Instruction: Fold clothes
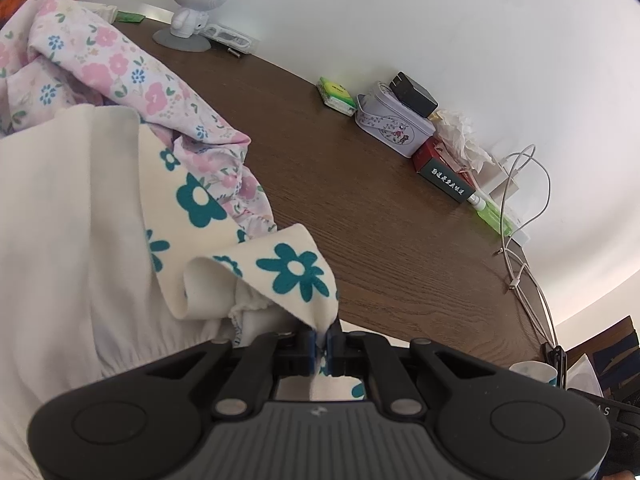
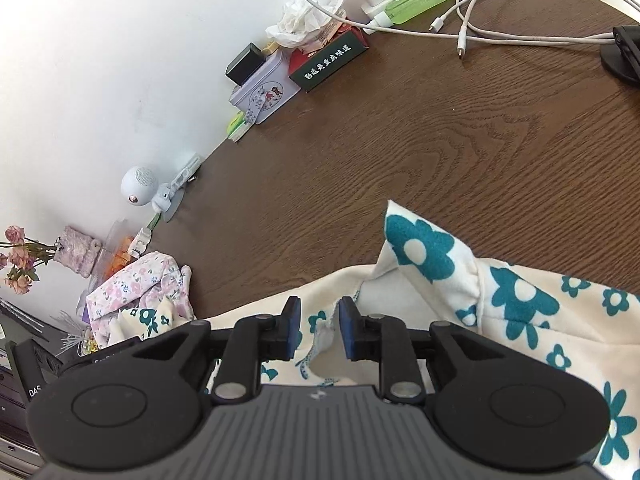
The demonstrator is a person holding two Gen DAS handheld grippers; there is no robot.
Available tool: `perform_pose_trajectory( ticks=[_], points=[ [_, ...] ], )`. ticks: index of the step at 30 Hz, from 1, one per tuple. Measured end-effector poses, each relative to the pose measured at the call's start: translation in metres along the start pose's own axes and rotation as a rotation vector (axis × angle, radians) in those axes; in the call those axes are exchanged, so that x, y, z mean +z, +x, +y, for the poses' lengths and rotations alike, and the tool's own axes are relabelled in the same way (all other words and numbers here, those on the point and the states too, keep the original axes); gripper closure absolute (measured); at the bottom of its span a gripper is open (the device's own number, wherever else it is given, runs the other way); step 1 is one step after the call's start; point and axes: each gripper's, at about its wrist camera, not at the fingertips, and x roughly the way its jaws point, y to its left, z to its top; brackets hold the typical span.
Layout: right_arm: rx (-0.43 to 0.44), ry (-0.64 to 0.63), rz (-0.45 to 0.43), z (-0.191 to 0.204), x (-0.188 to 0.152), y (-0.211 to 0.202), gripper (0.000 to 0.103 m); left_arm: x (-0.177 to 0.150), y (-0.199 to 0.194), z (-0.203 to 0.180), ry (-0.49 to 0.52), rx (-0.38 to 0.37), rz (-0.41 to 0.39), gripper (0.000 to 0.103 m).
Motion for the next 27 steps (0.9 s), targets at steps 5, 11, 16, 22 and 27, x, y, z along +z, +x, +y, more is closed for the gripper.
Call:
perform_pose_trajectory(
  ticks=[5, 11, 16, 22, 27],
  points=[
    [-0.036, -0.047, -0.023, 0.006, -0.004, -0.005, 0.099, 0.0, -0.002, 0.002, -0.016, -0.008, 0.0, 0.098],
    [0.026, -0.15, -0.039, 0.015, -0.015, -0.058, 0.048, -0.015, -0.041, -0.004, 0.074, -0.046, 0.006, 0.048],
    [-0.046, -0.523, -0.034, 0.044, -0.067, -0.114, 0.049, -0.049, -0.086, -0.003, 0.191, -0.011, 0.015, 0.04],
    [-0.236, -0.976, 0.041, 0.059, -0.148, -0.126, 0.07, -0.107, -0.119, -0.033, 0.43, -0.085, 0.043, 0.041],
    [-0.288, -1.111, 0.067, 0.063, -0.167, -0.104, 0.077, -0.16, -0.122, -0.061, 0.598, -0.154, 0.101, 0.043]
  ],
)
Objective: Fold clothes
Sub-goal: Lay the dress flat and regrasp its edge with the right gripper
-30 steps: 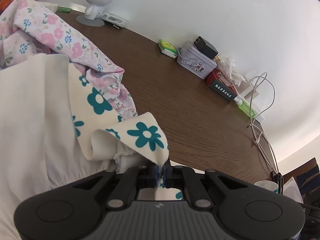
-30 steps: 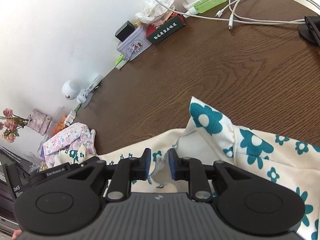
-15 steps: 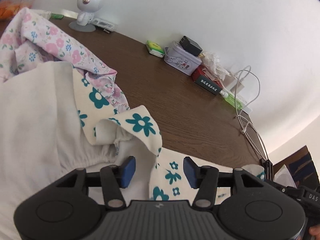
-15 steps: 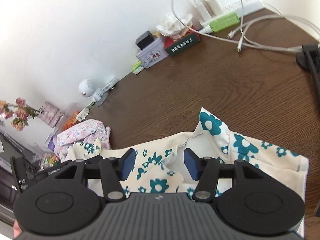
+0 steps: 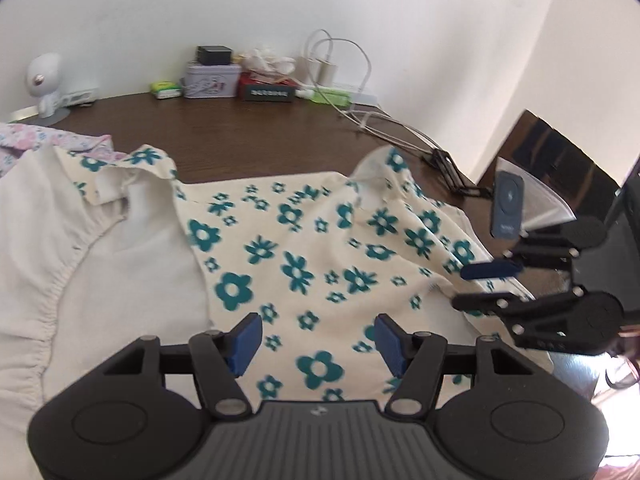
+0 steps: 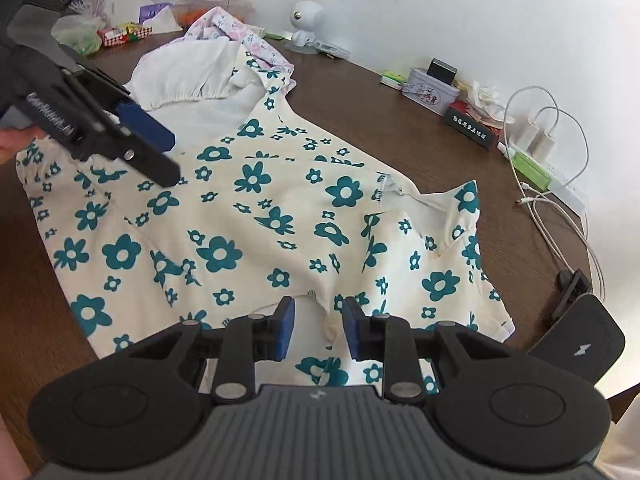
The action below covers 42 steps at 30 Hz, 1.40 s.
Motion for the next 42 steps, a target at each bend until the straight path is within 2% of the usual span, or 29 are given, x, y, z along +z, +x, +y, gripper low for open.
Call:
perform_pose_trajectory(
  ticks=[2, 4, 5, 7, 11, 15, 17, 18, 19, 22, 25, 29, 32, 33, 34, 36, 37, 40, 41, 42],
  points=[
    [0.0, -0.006, 0.02, 0.001, 0.002, 0.012, 0.078, -0.011, 0.006, -0.011, 0.018, -0.03, 0.021, 0.043],
    [0.015, -0.013, 0.037, 0.001, 0.001, 0.016, 0.097, -0.018, 0.011, -0.017, 0.015, -0.04, 0.035, 0.043],
    [0.022, -0.016, 0.045, 0.002, 0.001, 0.018, 0.1, -0.021, 0.012, -0.018, 0.01, -0.042, 0.041, 0.043],
    [0.068, 0.0, 0.053, 0.001, -0.002, 0.01, 0.101, -0.024, 0.015, -0.019, -0.003, -0.041, 0.05, 0.044],
    [0.189, 0.08, 0.055, -0.007, -0.006, -0.011, 0.101, -0.023, 0.015, -0.014, -0.026, -0.049, 0.045, 0.044],
    [0.14, 0.088, 0.077, -0.011, -0.009, -0.009, 0.1, -0.024, 0.014, -0.013, -0.032, -0.054, 0.041, 0.044],
    [0.122, 0.108, 0.066, -0.014, -0.011, -0.011, 0.087, -0.024, 0.011, -0.014, -0.028, -0.061, 0.035, 0.044],
    [0.116, 0.124, 0.051, -0.015, -0.011, -0.013, 0.07, -0.025, 0.009, -0.014, -0.026, -0.064, 0.032, 0.044],
    [0.111, 0.14, 0.036, -0.016, -0.012, -0.015, 0.064, -0.026, 0.006, -0.014, -0.022, -0.065, 0.028, 0.043],
    [0.192, 0.195, -0.025, -0.013, -0.015, -0.035, 0.064, -0.03, -0.007, -0.011, -0.015, -0.052, 0.006, 0.043],
    [0.295, 0.26, -0.009, -0.005, -0.019, -0.035, 0.065, -0.035, -0.023, 0.003, -0.038, -0.007, -0.018, 0.042],
    [0.306, 0.301, 0.037, 0.005, -0.028, -0.019, 0.066, -0.044, -0.038, 0.024, -0.058, 0.057, -0.009, 0.042],
    [0.348, 0.365, 0.036, 0.002, -0.032, -0.011, 0.066, -0.051, -0.046, 0.036, -0.05, 0.049, 0.014, 0.042],
    [0.362, 0.373, 0.032, 0.001, -0.032, -0.011, 0.071, -0.053, -0.048, 0.038, -0.04, 0.04, 0.02, 0.042],
    [0.379, 0.379, 0.037, 0.001, -0.031, -0.009, 0.08, -0.054, -0.049, 0.039, -0.028, 0.034, 0.026, 0.042],
    [0.401, 0.382, 0.049, 0.001, -0.031, -0.006, 0.087, -0.055, -0.047, 0.04, 0.002, 0.034, 0.049, 0.044],
    [0.4, 0.377, 0.052, 0.001, -0.03, -0.006, 0.09, -0.056, -0.045, 0.04, 0.015, 0.036, 0.061, 0.045],
    [0.404, 0.375, 0.061, 0.0, -0.029, -0.006, 0.097, -0.056, -0.044, 0.039, 0.065, 0.057, 0.073, 0.062],
    [0.422, 0.376, 0.064, -0.001, -0.03, -0.008, 0.098, -0.056, -0.044, 0.04, 0.073, 0.059, 0.082, 0.08],
    [0.44, 0.377, 0.066, -0.002, -0.03, -0.009, 0.1, -0.056, -0.044, 0.042, 0.069, 0.054, 0.095, 0.089]
  ],
)
